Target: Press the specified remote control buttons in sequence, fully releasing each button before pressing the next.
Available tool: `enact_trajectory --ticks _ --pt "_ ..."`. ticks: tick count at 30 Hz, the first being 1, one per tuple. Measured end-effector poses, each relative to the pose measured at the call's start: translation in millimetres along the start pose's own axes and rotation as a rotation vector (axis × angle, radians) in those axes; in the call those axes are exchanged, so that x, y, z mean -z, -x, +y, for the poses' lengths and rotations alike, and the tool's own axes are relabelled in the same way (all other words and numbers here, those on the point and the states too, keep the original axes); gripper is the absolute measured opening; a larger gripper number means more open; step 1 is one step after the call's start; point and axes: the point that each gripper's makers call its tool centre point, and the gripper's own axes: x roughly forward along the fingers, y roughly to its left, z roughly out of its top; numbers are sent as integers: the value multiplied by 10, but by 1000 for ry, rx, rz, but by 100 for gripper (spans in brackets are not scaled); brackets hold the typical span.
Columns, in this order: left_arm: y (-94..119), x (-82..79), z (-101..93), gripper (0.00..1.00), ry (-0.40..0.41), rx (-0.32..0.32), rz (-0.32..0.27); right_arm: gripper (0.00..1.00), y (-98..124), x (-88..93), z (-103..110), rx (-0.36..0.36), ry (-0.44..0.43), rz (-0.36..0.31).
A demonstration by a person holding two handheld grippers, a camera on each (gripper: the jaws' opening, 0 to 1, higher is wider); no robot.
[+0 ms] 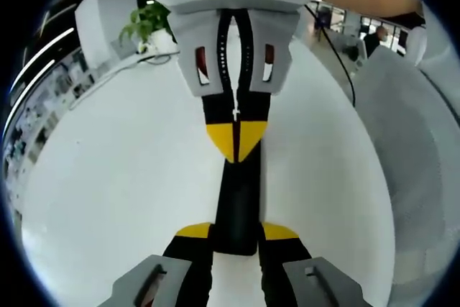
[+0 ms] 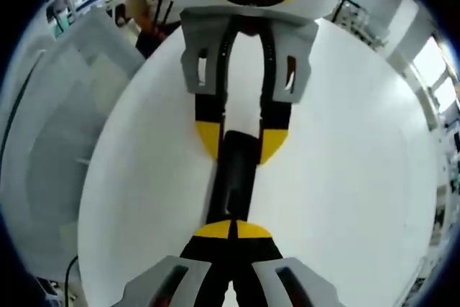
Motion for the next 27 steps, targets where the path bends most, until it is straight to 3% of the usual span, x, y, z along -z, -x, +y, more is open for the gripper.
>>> enact_trajectory --ticks 8,27 --pt "1 -3 -1 23 3 -1 -4 0 -10 13 -15 2 7 37" --pt "1 -6 -1 23 4 0 -9 0 -7 25 -17 13 16 40"
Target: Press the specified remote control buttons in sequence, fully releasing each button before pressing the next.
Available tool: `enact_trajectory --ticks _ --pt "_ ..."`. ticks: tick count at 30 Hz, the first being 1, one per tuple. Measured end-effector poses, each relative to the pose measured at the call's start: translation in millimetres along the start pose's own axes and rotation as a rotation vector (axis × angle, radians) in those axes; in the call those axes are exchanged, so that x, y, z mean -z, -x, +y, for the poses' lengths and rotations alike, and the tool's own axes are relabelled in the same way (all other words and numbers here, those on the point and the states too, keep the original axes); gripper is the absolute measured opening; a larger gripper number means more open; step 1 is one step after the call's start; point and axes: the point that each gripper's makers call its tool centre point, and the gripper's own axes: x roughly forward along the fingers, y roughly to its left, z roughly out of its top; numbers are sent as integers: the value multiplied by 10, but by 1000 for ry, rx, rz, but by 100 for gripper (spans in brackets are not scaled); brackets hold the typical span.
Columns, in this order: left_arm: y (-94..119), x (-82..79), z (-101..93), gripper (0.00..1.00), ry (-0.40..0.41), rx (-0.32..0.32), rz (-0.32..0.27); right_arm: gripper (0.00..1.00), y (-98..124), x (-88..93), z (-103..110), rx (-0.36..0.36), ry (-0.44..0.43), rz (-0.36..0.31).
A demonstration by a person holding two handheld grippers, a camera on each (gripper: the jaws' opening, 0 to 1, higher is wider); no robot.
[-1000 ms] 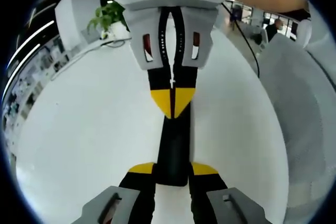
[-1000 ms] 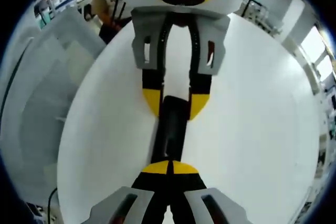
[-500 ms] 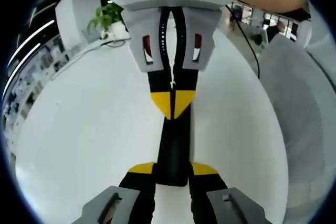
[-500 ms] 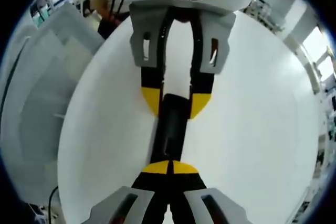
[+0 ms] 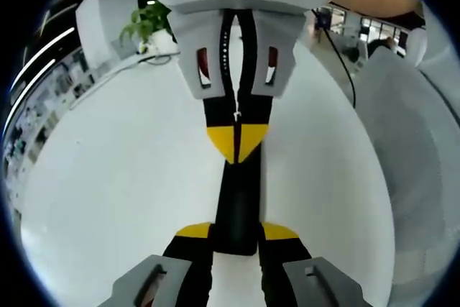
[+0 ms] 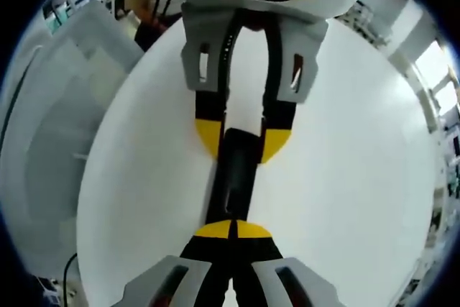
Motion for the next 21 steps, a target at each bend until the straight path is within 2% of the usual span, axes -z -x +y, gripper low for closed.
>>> enact_trajectory --ticks 12,21 --pt "1 6 0 23 2 -2 2 0 34 -22 18 23 -12 -49" --pt "-1 5 -4 23 3 -3 2 0 91 -43 55 34 -5 -53"
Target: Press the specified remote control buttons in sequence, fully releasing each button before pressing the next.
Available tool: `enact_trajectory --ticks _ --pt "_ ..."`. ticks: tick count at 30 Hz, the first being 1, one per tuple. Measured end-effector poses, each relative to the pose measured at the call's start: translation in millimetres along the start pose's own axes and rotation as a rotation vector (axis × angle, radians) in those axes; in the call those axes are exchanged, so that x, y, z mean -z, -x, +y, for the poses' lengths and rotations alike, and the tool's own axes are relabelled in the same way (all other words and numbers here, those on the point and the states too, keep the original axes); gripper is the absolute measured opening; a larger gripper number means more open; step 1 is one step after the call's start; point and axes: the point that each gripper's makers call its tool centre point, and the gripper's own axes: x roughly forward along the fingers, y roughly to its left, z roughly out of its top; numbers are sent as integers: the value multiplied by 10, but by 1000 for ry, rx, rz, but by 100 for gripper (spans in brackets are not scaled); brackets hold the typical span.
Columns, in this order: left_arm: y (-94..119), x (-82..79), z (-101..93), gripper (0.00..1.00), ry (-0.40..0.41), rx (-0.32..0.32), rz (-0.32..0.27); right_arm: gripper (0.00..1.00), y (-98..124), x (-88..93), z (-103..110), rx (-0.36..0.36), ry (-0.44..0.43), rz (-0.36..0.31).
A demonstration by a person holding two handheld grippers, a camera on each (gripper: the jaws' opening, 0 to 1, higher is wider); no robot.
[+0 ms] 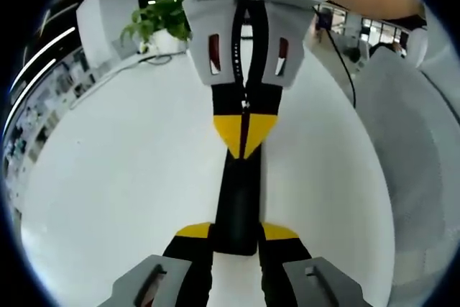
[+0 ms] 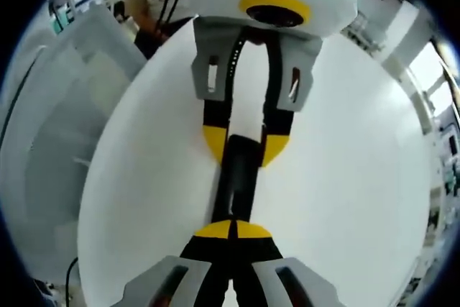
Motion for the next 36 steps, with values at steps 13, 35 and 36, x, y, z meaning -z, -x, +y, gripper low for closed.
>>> enact_trajectory --ticks 13,35,36 --pt "1 -1 1 23 1 2 0 0 74 -32 -43 20 -3 -12" --pt "-1 0 0 23 0 9 -1 0 17 -29 42 -2 -2 -11" --pt "-1 0 0 23 0 9 -2 0 11 -28 42 -3 -1 -11"
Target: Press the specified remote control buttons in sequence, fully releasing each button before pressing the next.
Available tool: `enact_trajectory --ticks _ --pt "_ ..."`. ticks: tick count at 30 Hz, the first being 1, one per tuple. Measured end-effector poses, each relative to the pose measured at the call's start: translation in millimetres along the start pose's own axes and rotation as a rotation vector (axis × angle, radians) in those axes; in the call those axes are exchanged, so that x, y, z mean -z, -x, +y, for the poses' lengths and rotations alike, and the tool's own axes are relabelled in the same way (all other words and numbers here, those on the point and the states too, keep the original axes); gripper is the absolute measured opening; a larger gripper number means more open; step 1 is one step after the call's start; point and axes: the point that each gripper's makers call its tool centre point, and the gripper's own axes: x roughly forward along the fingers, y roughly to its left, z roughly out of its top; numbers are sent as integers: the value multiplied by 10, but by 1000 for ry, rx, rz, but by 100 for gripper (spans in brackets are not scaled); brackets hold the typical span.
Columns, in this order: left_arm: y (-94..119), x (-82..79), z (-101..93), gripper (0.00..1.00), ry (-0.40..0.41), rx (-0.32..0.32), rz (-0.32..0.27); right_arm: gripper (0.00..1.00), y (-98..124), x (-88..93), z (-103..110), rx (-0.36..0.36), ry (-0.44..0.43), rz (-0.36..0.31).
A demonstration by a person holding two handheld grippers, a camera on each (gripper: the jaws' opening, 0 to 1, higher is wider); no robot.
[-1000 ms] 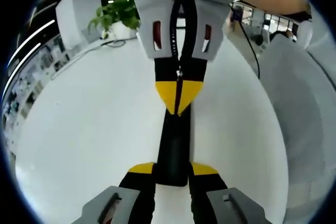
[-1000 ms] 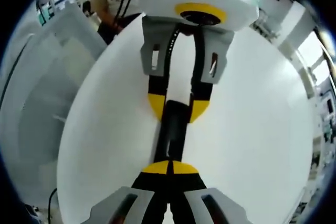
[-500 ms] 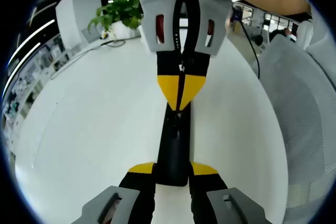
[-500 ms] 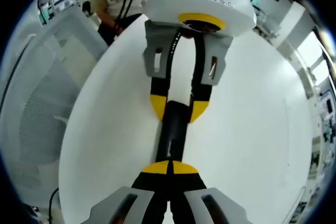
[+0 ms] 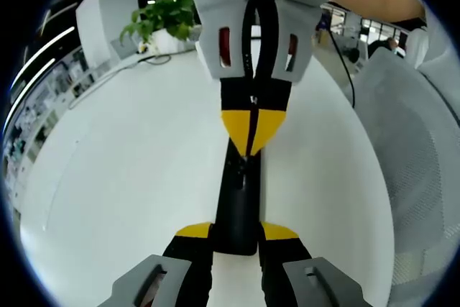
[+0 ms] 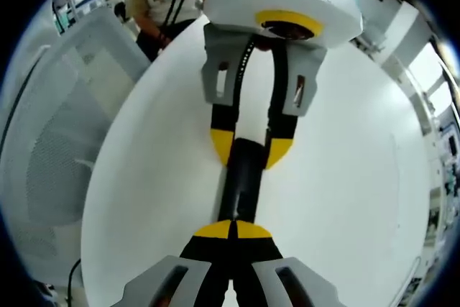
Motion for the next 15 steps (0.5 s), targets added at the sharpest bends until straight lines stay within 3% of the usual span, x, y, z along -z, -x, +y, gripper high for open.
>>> enact_trajectory --ticks 15 --pt "-4 2 3 23 1 0 -1 0 -61 -4 33 -20 6 2"
